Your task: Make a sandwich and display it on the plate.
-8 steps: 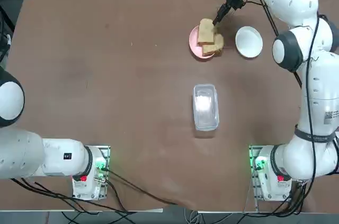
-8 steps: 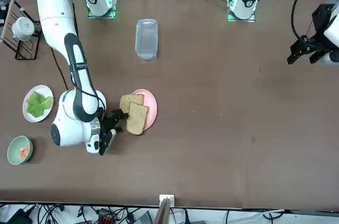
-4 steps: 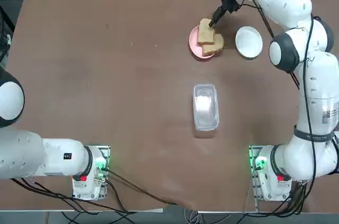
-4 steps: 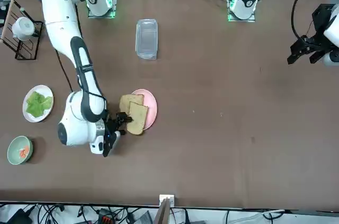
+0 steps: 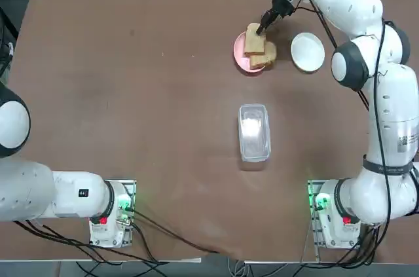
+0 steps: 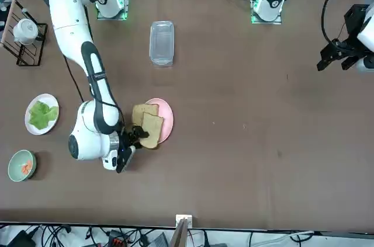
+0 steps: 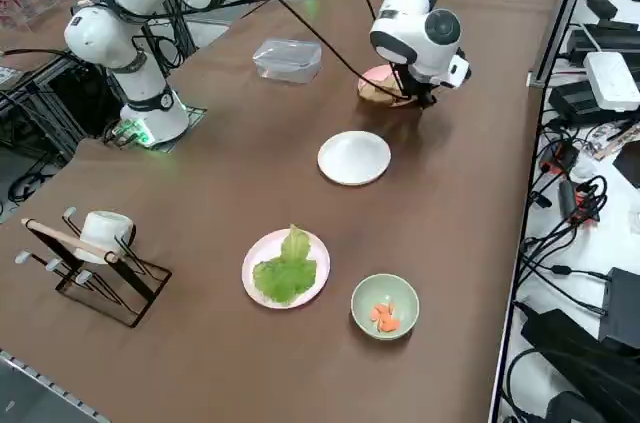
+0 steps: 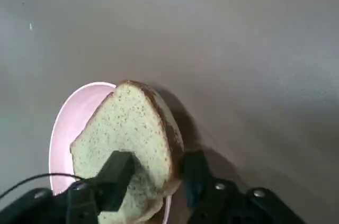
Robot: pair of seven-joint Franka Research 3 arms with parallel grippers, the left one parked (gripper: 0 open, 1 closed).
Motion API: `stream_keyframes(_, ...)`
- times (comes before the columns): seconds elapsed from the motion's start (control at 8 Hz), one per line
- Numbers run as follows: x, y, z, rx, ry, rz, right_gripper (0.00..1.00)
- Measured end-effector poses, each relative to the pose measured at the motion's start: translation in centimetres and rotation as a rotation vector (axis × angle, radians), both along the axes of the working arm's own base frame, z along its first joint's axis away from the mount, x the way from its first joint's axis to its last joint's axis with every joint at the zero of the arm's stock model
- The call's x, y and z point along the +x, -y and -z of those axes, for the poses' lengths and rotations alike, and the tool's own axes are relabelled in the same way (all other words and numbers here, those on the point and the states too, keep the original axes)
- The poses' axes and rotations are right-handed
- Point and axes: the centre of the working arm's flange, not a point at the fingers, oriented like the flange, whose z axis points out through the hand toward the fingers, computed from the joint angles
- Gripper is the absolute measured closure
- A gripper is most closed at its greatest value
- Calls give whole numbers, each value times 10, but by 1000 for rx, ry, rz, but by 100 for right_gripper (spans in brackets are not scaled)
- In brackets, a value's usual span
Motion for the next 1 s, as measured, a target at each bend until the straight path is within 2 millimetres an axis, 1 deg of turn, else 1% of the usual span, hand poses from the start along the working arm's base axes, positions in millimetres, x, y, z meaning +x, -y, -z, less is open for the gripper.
stream_keyframes(0.12, 0, 0, 0, 5, -2, 5, 48)
stream_keyframes(0.25, 1, 1, -1, 8, -2, 8, 71)
stream_keyframes(0.38, 1, 1, -2, 11, -2, 10, 87)
stream_keyframes(0.62, 3, 0, -13, 18, 3, 3, 89)
stream_keyframes(0.75, 4, 1, -24, 25, 2, -7, 89)
stream_keyframes(1.0, 7, 8, -57, 46, 5, -18, 89)
